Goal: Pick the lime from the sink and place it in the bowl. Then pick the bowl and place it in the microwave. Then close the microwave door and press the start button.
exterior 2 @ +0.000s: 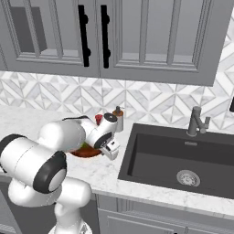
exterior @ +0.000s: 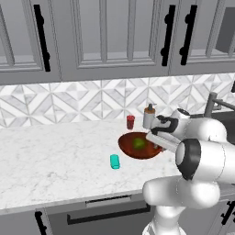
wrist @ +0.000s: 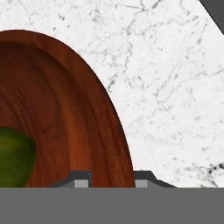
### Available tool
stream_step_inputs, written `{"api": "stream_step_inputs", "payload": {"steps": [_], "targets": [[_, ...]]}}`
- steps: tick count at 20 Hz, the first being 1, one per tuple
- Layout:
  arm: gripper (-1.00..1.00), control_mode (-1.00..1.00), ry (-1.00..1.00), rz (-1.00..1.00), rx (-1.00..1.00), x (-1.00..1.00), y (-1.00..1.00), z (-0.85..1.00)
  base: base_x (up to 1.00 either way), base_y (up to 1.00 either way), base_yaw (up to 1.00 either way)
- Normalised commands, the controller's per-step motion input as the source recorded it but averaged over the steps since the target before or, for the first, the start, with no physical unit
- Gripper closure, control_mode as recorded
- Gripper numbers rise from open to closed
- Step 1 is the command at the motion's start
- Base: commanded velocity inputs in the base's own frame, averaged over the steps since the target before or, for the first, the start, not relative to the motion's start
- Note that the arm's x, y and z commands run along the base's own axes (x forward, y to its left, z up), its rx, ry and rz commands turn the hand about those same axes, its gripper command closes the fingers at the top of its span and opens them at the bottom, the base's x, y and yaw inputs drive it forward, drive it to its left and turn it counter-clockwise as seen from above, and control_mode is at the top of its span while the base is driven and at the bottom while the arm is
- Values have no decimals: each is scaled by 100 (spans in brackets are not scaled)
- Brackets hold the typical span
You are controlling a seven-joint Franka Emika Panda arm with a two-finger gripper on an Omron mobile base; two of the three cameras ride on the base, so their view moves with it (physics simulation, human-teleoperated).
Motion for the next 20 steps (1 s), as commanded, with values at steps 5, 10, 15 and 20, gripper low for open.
{"api": "stream_step_inputs", "payload": {"steps": [5, 10, 15, 20], "targets": [[100, -100, -20, -1, 0, -68, 0, 51, 0, 0, 0], [100, -100, -35, -1, 0, -66, 0, 68, 0, 0, 0], [100, -100, -26, -6, 3, -63, 0, 53, 0, 0, 0], [100, -100, -1, -13, 12, -55, 0, 53, 0, 0, 0]]}}
